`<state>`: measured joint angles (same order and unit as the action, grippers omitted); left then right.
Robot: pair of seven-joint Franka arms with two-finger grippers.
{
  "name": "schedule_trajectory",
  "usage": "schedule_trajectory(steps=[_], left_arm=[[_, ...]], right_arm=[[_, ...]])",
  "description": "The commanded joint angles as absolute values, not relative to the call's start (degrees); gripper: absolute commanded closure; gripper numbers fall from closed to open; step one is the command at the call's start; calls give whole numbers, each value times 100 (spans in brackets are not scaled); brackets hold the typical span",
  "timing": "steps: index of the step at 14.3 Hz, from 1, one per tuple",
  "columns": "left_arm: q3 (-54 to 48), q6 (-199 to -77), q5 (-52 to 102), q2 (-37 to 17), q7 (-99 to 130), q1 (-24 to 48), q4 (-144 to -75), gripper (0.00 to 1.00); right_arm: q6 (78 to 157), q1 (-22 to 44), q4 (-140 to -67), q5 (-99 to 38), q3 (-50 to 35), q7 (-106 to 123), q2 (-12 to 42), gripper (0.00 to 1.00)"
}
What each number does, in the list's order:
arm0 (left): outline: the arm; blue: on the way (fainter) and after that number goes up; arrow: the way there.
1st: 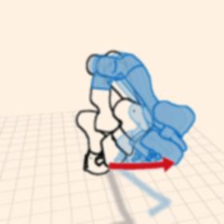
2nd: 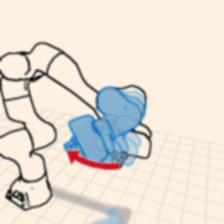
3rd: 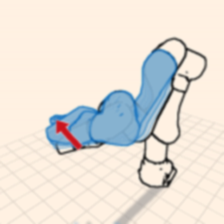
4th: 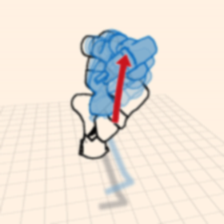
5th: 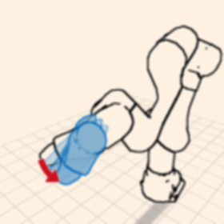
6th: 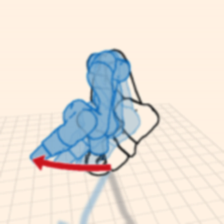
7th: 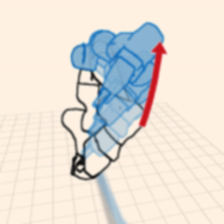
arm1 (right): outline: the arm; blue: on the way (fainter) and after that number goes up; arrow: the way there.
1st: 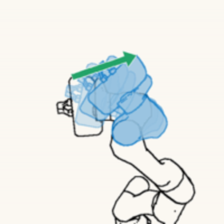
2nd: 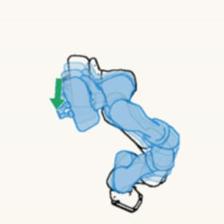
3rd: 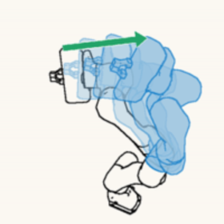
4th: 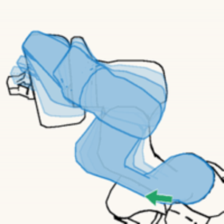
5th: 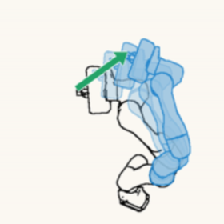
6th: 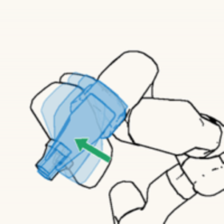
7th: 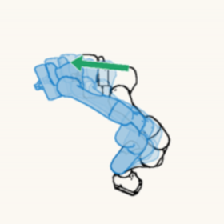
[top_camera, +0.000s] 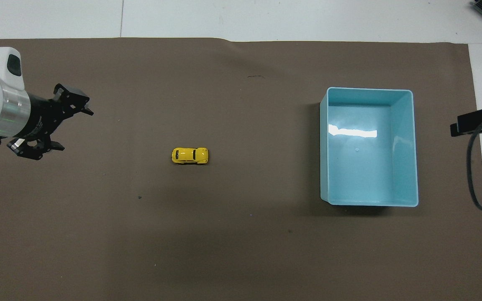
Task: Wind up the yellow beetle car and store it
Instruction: 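Reach the left gripper over the yellow beetle car, then lower the left gripper and grasp the yellow car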
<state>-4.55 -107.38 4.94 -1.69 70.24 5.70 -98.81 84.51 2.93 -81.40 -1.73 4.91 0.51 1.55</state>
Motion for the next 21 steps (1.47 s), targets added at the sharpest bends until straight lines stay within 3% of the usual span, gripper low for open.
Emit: schedule_trajectory(steps=[1, 6, 11, 17, 21], left_arm=[[-378, -10986, 589, -289, 8091, 834, -9993, 0], [-378, -11461, 589, -676, 9525, 1299, -10037, 0], [-378, -12233, 554, -1590, 10888, 1872, -10063, 0], [-369, -13086, 545, -1608, 11100, 2224, -10968, 0], [-360, -13219, 536, -1547, 11513, 2347, -11109, 0]], right_arm=[[8499, 264, -8235, -158, 475, 9, 70, 0], [8499, 264, -8235, -158, 475, 9, 70, 0], [8499, 264, -8235, -158, 475, 9, 70, 0], [8499, 255, -8235, -158, 475, 9, 70, 0], [8499, 255, -8235, -158, 475, 9, 70, 0]])
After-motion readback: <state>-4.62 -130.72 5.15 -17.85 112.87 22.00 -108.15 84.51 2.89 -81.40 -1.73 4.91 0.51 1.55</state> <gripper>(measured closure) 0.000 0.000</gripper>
